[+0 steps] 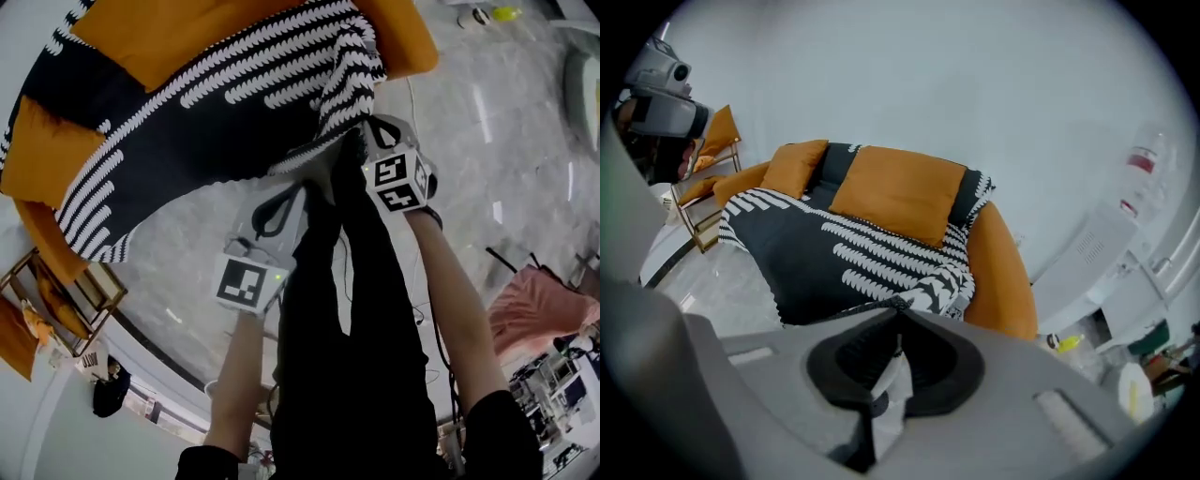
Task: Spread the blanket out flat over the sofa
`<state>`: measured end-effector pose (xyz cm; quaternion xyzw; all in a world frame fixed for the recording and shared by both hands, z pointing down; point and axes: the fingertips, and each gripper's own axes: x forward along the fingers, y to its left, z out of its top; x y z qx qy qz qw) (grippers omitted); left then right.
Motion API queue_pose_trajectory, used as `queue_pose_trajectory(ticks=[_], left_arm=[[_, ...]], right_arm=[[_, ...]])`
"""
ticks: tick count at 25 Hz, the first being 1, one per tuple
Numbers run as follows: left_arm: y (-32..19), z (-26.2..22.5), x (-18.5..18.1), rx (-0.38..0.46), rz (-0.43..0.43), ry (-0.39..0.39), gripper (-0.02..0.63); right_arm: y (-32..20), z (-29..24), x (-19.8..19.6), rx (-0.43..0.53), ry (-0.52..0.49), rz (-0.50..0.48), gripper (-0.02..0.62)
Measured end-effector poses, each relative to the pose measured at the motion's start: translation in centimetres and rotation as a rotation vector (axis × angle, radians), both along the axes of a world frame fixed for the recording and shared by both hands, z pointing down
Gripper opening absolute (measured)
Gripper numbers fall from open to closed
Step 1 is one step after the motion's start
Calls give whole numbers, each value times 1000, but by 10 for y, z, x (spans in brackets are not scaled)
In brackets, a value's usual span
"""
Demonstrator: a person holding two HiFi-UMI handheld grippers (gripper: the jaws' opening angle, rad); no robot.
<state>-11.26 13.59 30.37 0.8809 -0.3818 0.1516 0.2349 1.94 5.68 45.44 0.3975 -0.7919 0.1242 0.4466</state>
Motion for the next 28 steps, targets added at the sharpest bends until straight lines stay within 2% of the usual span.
queue_pose_trajectory(ticks=[6,12,18,23,28], left_arm=[[7,-4,39,-4,85,26,6],[-2,10,64,-18,97,14,6],[-6,17,101,-27,89,-5,6],[-8,29,152,-66,30,-11,6],[-15,46,168,-109,-50,11,6]], right_arm=[[38,3,50,-51,31,62,17],[56,29,82,-108,7,92,17],[62,49,114,-157,-7,81,17],[74,71,155,-216,-9,1,17],[80,92,165,-267,-33,-69,17]])
